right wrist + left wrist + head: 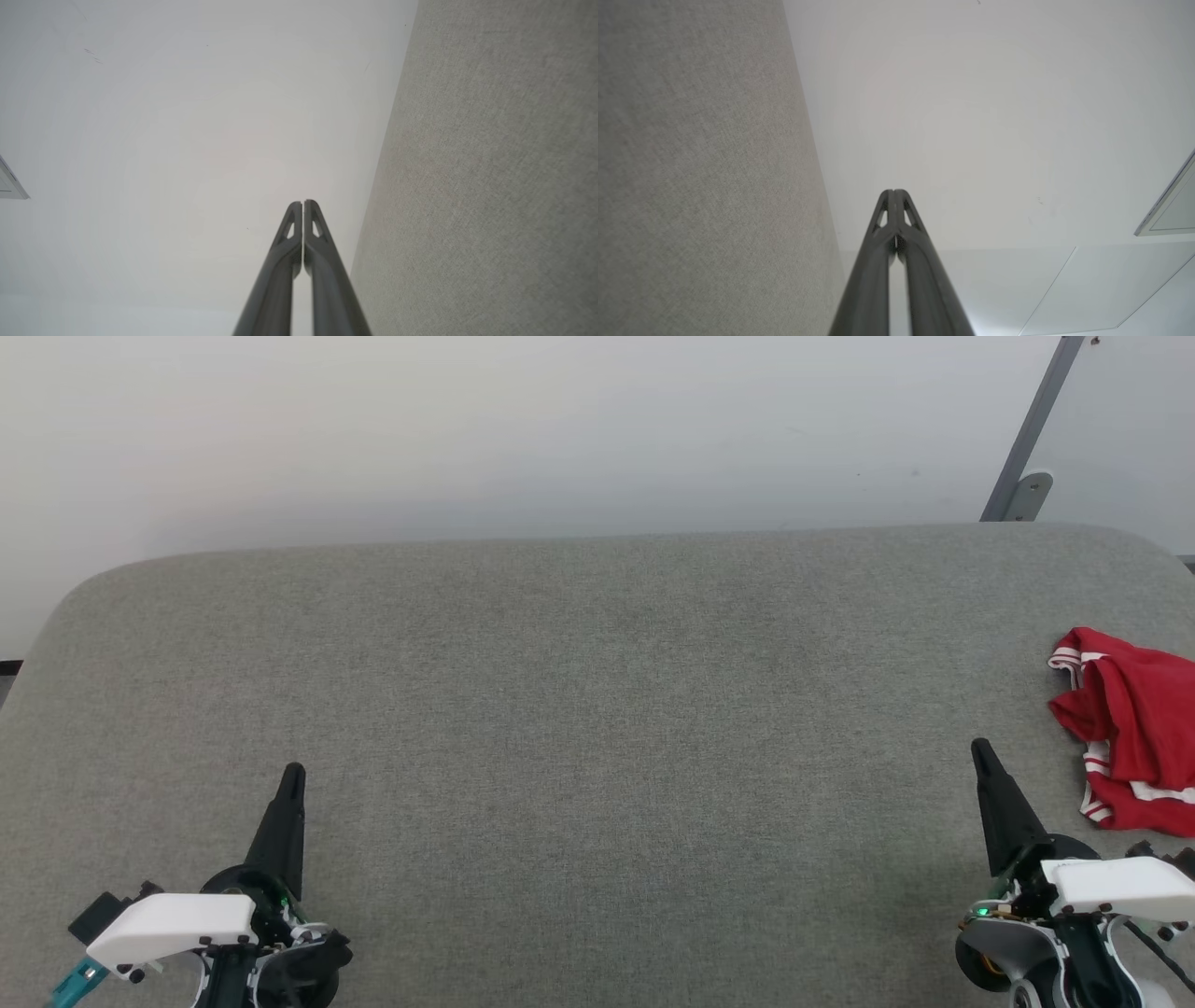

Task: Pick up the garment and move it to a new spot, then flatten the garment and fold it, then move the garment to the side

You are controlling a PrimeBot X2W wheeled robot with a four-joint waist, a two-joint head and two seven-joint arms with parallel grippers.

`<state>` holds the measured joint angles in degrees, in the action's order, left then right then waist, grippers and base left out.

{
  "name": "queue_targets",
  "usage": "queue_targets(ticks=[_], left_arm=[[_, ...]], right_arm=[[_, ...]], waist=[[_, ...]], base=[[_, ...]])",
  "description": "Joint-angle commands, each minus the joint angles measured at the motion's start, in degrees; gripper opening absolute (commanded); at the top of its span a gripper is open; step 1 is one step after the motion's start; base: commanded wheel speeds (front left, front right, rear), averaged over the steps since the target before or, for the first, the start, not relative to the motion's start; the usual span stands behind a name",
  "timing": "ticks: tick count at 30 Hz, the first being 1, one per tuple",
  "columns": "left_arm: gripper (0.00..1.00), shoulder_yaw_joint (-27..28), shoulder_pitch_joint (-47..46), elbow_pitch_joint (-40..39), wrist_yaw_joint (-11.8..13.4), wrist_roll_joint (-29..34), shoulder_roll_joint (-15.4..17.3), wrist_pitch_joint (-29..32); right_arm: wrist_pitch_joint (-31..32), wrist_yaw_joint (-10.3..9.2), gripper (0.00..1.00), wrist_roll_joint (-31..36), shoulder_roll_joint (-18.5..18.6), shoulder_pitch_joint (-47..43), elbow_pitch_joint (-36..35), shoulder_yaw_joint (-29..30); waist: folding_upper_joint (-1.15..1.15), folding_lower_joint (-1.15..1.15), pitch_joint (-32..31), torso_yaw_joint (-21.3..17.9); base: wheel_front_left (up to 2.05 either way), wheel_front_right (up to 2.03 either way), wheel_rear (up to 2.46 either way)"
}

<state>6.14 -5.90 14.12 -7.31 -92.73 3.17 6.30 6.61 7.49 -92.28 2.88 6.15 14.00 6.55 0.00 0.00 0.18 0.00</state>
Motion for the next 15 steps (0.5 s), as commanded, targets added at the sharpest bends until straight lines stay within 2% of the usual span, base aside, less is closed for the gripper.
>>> queue_targets(ticks=[1,15], left_arm=[[0.00,0.2,-0.7,0.0,-0.3,0.2,-0.1,0.2],[0.00,0.2,-0.7,0.0,-0.3,0.2,-0.1,0.3]], right_arm=[[0.1,0.00,0.00,-0.2,-0.1,0.3,0.1,0.0],[0.1,0.00,0.00,-0.2,-0.1,0.3,0.1,0.0]], waist=[[0.00,0.00,0.0,0.0],[0.00,0.00,0.0,0.0]], base=[[0.00,0.00,0.00],[0.00,0.00,0.00]])
